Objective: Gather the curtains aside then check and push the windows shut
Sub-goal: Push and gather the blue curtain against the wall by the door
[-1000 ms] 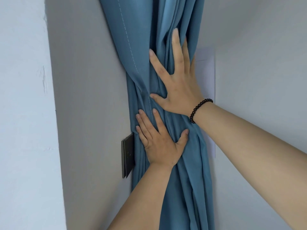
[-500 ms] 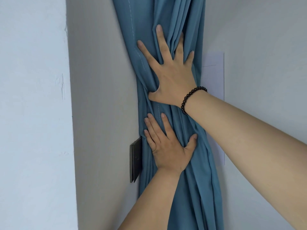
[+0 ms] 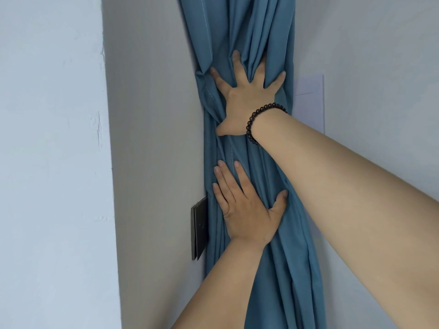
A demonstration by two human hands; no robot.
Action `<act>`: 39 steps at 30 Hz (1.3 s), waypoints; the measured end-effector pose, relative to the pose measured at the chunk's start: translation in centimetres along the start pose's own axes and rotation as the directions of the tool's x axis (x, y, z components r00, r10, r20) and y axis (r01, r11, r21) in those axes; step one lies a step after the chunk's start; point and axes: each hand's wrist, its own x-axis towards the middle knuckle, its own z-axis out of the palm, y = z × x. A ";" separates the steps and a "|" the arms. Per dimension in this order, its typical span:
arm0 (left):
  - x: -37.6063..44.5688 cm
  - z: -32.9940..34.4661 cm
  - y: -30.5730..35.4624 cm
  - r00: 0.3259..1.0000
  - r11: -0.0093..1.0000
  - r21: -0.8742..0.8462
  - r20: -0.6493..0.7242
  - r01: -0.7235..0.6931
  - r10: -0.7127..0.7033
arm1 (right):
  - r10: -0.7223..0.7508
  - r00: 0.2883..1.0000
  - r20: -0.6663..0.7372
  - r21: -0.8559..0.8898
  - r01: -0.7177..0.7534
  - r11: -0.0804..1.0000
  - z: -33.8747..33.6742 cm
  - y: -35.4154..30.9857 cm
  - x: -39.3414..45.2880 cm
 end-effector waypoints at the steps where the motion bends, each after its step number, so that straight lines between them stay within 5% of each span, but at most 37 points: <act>1: -0.1 0.0 -0.1 1.000 1.000 -0.003 -0.005 -0.010 0.010 | -0.009 1.000 -0.022 0.006 0.009 1.000 0.3 0.1 -0.1; 11: -0.7 0.9 -0.6 0.998 0.996 -0.069 0.009 -0.055 0.056 | -0.141 0.914 -0.380 0.119 0.200 0.973 4.5 1.8 -3.6; 23: -2.8 -0.4 -2.8 0.972 0.983 -0.063 0.151 -0.171 0.179 | -0.170 0.919 -0.356 0.191 0.250 0.949 7.5 3.3 -9.2; 29: -4.0 -3.8 -1.6 0.992 0.990 -0.138 0.129 0.026 -0.008 | -0.137 0.933 -0.333 0.263 0.231 0.937 8.6 4.3 -13.2; 39: -6.6 -7.4 -2.4 0.968 0.967 -0.251 0.232 -0.040 0.100 | -0.103 0.892 -0.441 0.440 0.314 0.841 6.1 2.9 -18.1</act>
